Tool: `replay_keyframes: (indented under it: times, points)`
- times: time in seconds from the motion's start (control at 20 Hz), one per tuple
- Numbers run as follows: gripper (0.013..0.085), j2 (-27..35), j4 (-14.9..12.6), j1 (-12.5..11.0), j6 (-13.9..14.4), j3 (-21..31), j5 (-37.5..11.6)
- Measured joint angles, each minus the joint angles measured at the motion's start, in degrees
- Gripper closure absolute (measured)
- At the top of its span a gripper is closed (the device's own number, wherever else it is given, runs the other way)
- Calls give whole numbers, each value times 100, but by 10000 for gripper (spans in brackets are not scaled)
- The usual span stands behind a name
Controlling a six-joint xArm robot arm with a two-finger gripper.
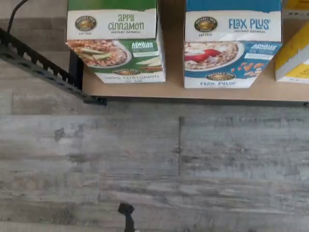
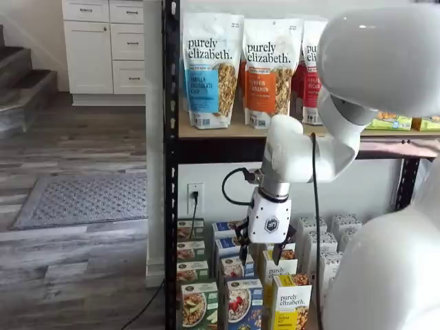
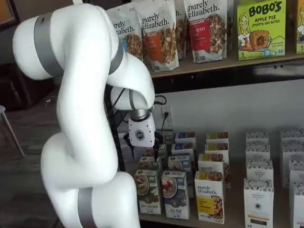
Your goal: Pick up the blue and white box that is on the bottom shelf, the second box from the left
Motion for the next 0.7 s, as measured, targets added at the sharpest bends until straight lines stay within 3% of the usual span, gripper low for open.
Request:
replay_keyframes:
  times: [0.5,0.6,0.7]
  points:
    - [130,516,-316,-55,164,-36,-611]
    - [130,572,-689,-59,478,-57,-648]
    - [130,623,-671,-80,440,-70,-692]
